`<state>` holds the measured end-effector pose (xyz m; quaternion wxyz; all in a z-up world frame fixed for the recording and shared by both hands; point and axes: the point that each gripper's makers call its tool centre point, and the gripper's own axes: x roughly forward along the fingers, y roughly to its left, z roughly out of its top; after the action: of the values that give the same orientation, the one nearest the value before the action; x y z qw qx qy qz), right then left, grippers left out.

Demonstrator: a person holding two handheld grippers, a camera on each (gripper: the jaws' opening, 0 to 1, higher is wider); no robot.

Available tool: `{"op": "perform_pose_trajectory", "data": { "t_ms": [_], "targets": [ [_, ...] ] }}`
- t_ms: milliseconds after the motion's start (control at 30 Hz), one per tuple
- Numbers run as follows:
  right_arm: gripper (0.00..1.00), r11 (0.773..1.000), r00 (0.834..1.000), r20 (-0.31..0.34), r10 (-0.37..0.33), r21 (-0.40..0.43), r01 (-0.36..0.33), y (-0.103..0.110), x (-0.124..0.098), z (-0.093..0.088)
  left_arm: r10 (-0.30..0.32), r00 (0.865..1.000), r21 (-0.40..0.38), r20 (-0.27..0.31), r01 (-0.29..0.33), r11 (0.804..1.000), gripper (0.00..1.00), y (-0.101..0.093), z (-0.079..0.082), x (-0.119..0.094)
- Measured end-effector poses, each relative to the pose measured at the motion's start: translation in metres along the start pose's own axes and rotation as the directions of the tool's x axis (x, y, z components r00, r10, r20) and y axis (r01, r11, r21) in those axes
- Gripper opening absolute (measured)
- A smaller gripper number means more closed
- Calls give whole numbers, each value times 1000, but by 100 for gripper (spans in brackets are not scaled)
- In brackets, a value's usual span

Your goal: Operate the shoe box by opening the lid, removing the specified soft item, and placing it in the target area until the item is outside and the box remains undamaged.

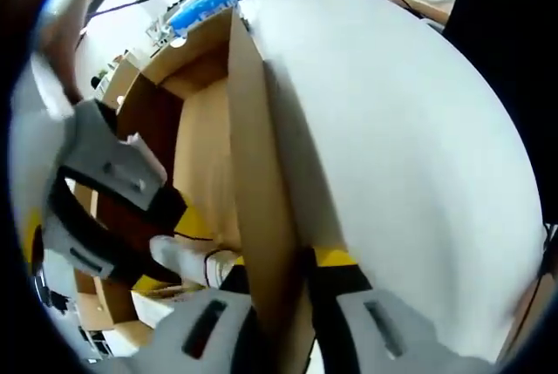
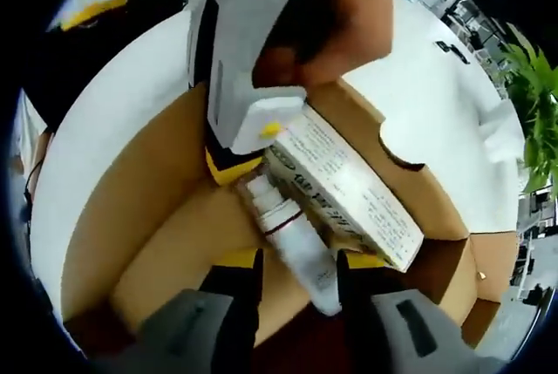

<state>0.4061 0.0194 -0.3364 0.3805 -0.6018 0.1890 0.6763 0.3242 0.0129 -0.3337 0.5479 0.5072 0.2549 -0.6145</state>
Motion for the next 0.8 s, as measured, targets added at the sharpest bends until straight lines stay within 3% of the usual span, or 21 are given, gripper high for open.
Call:
{"op": "perform_pose_trajectory", "data": {
  "t_ms": [267,467,633,700,800],
  "targets": [
    [26,999,1000,-14,27,32,-26,7,0,-8,-1,1000,2,2,1,1000,11,0,0,1],
    [23,994,999,-24,43,104,-40,20,-5,-14,-1,1000,2,1,1,1000,11,1,0,1],
    [22,958,998,-47,51,284,-35,26,-8,-25,2,1000,6,-4,-2,1000,11,1,0,1],
    [22,949,996,-63,63,314,-40,29,-10,-35,3,1000,7,-7,-3,1000,12,1,-1,1],
    [22,904,994,-82,76,425,-35,37,-14,-46,3,1000,8,-10,-3,1000,12,1,-1,1]
  ]
}}
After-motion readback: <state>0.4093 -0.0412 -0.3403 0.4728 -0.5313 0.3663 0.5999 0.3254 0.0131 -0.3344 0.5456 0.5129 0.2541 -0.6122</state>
